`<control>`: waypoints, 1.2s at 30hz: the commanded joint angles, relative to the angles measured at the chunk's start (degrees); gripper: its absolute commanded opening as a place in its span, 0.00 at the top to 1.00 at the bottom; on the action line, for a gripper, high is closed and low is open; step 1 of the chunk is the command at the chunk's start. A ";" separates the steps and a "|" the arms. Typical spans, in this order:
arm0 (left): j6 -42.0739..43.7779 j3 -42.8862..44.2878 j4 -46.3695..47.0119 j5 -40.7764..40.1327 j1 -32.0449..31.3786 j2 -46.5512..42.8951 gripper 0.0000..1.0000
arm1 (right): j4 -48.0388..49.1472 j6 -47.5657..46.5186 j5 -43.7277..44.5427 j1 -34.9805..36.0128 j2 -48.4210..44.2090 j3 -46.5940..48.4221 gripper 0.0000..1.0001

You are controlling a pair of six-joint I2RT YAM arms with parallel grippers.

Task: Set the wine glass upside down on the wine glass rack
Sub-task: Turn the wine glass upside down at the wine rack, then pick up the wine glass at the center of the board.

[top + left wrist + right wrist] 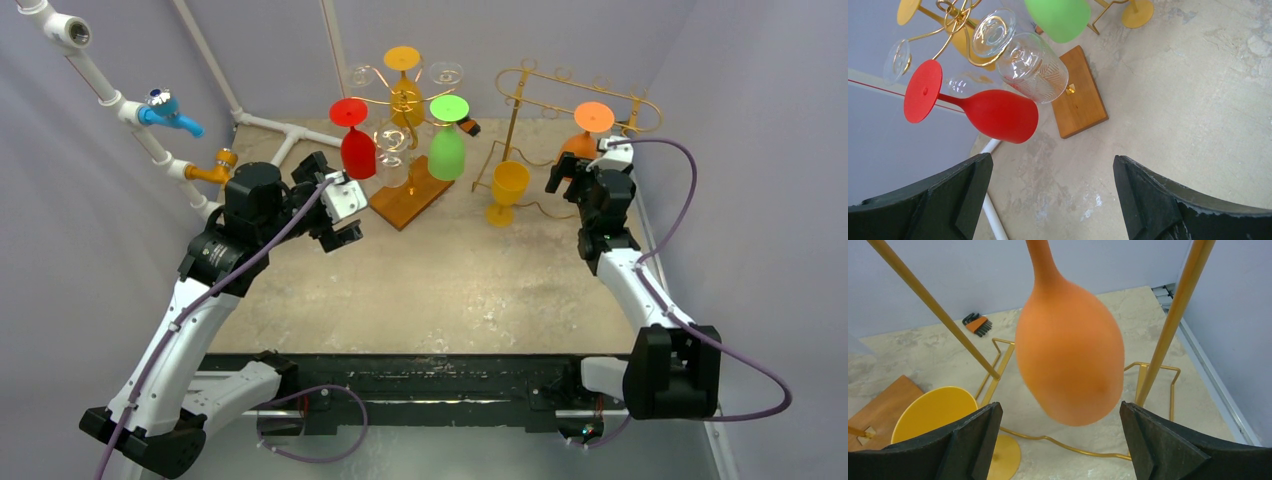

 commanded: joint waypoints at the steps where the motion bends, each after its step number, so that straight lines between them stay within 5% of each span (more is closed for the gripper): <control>1: 0.80 1.34 0.71 -0.24 -0.01 -0.26 0.00 | 1.15 0.59 2.04 -0.26 0.01 2.11 0.01; 9: 1.03 1.06 0.77 -0.33 0.04 -0.35 0.00 | -0.62 3.39 1.74 -0.23 -3.35 0.66 0.01; 18: -0.07 1.12 -0.32 -0.72 -0.01 -0.44 0.00 | -7.31 10.93 0.22 0.16 -17.07 -6.21 0.01; 21: -0.55 1.28 -1.40 -0.67 -0.01 -0.32 0.00 | -11.49 13.90 1.91 4.69 -19.18 -6.31 0.03; 27: -1.67 2.47 -3.23 -2.70 0.02 0.24 0.00 | -21.30 21.71 6.66 15.41 -11.38 2.13 0.16; 36: -1.41 2.17 -3.92 -3.36 -0.01 -1.62 0.00 | -25.97 27.66 11.53 19.43 -2.84 11.93 0.18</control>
